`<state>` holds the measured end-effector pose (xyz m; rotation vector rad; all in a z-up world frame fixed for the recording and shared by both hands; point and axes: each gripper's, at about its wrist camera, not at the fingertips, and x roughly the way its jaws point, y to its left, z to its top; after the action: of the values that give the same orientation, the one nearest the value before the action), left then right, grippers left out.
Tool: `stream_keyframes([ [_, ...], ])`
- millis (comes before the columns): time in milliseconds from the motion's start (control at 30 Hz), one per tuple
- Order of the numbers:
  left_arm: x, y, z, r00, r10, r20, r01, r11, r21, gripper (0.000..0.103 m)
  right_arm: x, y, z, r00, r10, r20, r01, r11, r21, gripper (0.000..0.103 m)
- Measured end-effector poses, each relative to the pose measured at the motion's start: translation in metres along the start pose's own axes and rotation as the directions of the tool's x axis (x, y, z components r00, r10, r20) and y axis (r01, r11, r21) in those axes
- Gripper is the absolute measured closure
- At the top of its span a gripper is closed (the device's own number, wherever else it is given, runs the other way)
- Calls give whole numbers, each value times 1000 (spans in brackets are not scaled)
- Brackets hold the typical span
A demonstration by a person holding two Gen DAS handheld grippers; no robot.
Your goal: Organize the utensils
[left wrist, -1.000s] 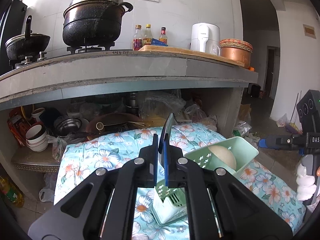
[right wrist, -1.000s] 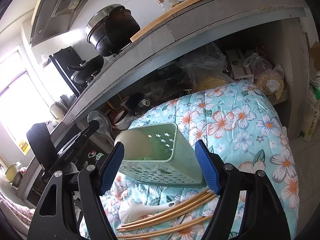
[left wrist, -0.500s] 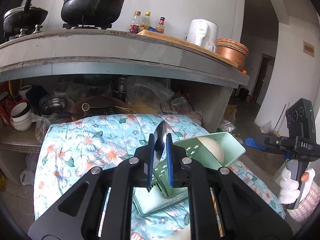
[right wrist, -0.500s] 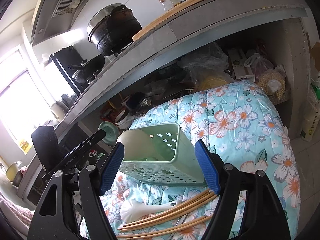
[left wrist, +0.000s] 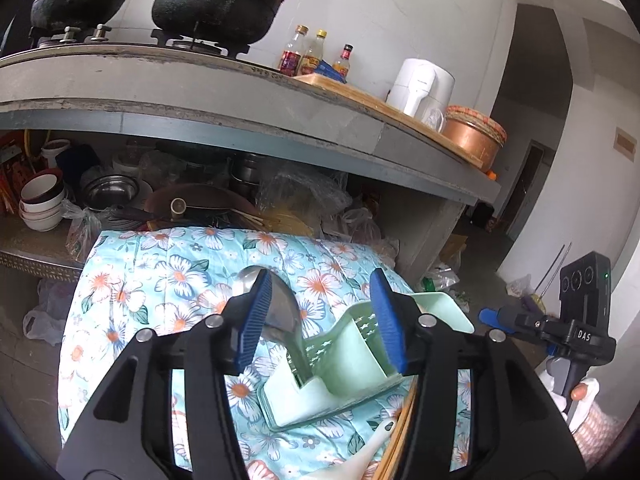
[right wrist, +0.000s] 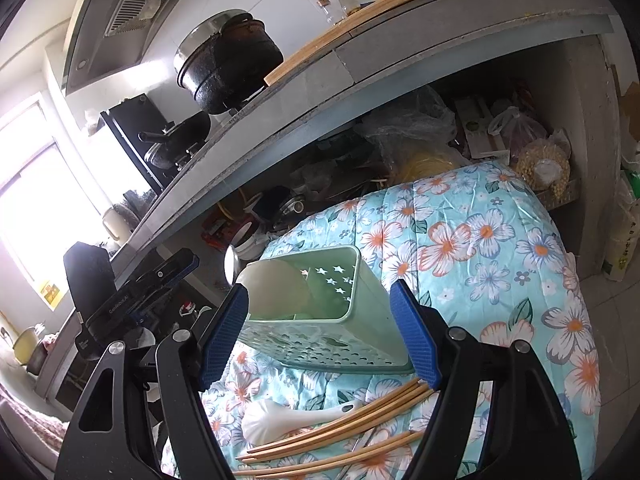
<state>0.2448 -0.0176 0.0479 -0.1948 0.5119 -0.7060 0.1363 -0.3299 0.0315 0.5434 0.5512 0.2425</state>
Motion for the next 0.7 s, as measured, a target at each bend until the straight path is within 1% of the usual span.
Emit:
stream_keyframes([
  [167,-20,7,-9,1000,15,7,-15,999,-31,52,-7,0,-7,1000,-8,-8,8,1000,6,31],
  [333,-37,16,-32,999,39,-27,-41,996,-73,52,-15,-1,-22,999,-34,-41,34,999,11,31],
  [433,-40,21,-51,996,51,-78,-59,994,-95,51,-20,-2,-38,995,-61,-79,61,998,4,31],
  [533,-39,26,-74,989,59,-136,-77,988,-130,51,-22,-3,-58,988,-89,-126,91,996,7,31],
  [600,-39,29,-87,984,62,-166,-88,984,-154,51,-24,-4,-74,981,-107,-160,111,994,18,31],
  [700,-35,31,-104,974,84,-210,-118,981,-157,51,-26,-6,-96,970,-128,-205,138,990,37,31],
])
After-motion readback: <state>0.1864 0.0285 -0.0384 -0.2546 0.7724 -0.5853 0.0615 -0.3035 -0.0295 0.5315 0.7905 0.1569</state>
